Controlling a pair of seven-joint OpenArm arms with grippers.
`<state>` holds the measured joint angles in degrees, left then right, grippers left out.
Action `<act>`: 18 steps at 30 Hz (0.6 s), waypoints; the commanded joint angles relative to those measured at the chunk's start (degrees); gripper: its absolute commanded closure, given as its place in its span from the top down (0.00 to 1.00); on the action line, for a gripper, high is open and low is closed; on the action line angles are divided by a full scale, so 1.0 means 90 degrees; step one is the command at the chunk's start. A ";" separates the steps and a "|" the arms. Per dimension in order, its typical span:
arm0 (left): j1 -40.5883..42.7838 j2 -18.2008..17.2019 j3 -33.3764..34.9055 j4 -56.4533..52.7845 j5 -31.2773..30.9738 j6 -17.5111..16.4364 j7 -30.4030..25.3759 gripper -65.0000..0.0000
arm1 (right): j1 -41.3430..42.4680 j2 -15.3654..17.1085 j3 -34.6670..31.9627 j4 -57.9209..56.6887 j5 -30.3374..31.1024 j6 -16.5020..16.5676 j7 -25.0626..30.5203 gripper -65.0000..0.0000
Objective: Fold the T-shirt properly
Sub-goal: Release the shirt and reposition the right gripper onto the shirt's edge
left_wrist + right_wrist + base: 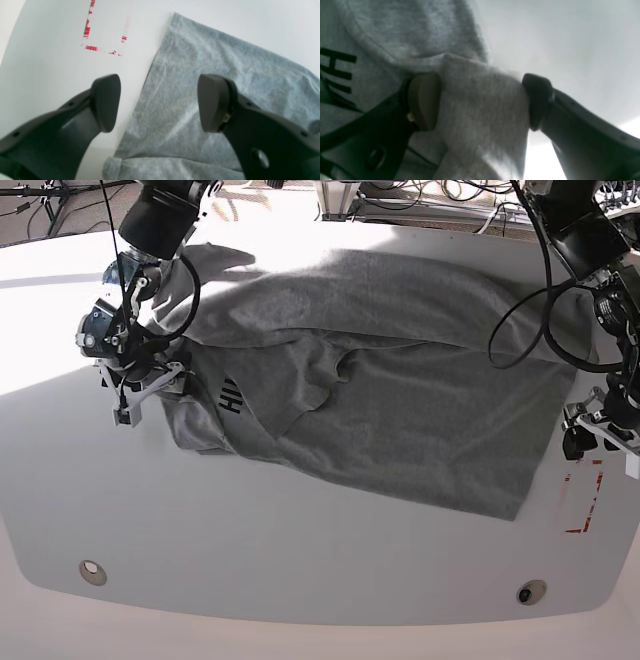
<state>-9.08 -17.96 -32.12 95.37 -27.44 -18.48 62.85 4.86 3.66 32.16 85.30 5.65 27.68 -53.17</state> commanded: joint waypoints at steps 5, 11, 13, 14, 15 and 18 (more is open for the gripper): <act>-0.0285 -0.0120 -0.0021 -0.0101 0.0221 -0.0013 -0.0219 0.69 | -0.0076 0.0077 0.0006 0.0061 0.0061 0.0026 0.0257 0.75; -0.0441 -0.0110 -0.0021 -0.0336 0.0231 -0.0003 -0.0219 0.69 | -0.0223 0.0106 0.0006 -0.0125 0.0061 0.0035 0.0403 0.57; -0.0490 -0.0110 -0.0021 -0.0512 0.0231 -0.0003 -0.0229 0.69 | -0.0252 0.0116 -0.0003 -0.0125 0.0061 0.0045 0.0403 0.40; -0.0510 -0.0110 -0.0021 -0.0541 0.0231 -0.0003 -0.0248 0.69 | -0.0262 0.0116 -0.0003 -0.0125 0.0061 0.0045 0.0403 0.35; -0.0608 -0.0110 -0.0021 -0.0619 0.0231 0.0007 -0.0297 0.69 | -0.0272 0.0126 -0.0023 -0.0125 0.0061 0.0045 0.0403 0.22; -0.0715 -0.0110 -0.0021 -0.0805 0.0241 0.0007 -0.0414 0.69 | -0.0291 0.0135 -0.0042 -0.0095 0.0061 0.0045 0.0384 0.03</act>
<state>-13.21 -17.69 -32.23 88.18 -24.45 -18.48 61.54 2.22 4.56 32.05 83.92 6.33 27.68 -48.12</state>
